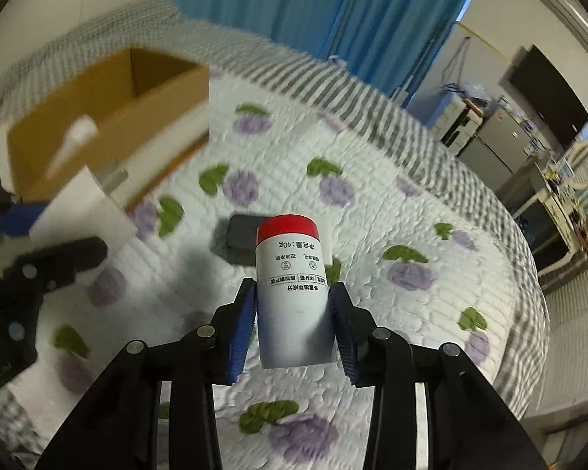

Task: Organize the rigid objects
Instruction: 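Grasp the red-capped white bottle with the right gripper, then lower the charger and bottle into the box and open both grippers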

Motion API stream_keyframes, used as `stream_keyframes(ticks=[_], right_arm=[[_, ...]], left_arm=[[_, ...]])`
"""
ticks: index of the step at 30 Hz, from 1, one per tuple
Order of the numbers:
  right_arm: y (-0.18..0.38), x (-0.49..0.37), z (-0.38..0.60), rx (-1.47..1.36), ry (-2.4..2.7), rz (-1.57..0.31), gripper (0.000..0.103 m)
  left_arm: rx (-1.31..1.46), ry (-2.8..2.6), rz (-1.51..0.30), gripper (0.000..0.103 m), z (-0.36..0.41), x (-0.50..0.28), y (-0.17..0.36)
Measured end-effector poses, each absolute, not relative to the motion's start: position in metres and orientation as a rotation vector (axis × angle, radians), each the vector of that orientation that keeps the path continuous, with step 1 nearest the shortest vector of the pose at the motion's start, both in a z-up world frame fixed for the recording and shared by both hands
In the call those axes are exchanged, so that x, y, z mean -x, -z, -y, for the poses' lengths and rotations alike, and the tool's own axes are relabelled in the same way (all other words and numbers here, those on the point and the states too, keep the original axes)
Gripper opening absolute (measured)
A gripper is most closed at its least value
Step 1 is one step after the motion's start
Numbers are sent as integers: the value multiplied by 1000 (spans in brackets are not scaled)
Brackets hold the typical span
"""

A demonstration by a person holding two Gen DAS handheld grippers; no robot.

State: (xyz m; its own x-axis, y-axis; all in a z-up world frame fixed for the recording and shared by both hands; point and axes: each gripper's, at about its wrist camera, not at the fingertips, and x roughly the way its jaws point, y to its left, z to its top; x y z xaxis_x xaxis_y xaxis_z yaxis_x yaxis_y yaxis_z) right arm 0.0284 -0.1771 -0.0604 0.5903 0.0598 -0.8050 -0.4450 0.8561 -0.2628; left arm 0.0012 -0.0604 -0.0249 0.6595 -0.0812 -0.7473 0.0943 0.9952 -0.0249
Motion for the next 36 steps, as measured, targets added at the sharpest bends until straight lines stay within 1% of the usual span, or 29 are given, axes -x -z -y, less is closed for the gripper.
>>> stream_keyframes(ticks=[12,15,20,24,28,36], right_arm=[[-53,19,119,511,-289,-724,37],[-74,26,96,522,-307,-690,37],[-92,21,55,546,-337,-654,37],[-91,7,17,535,-392,-654,37],[-74,-16,-17,526,-430,-675,37],[-7,-77,-57,501,-459,-769,37]], left_arm=[[-12,58,-683,27,3,28,-56],[-12,37,-654,27,-22,30,-70],[-4,-6,-636,27,-59,22,-76],[-3,-37,-644,27,-85,10,-66],[5,-54,-678,27,-104,-10,-45],[8,-71,-779,27,-130,-52,11]])
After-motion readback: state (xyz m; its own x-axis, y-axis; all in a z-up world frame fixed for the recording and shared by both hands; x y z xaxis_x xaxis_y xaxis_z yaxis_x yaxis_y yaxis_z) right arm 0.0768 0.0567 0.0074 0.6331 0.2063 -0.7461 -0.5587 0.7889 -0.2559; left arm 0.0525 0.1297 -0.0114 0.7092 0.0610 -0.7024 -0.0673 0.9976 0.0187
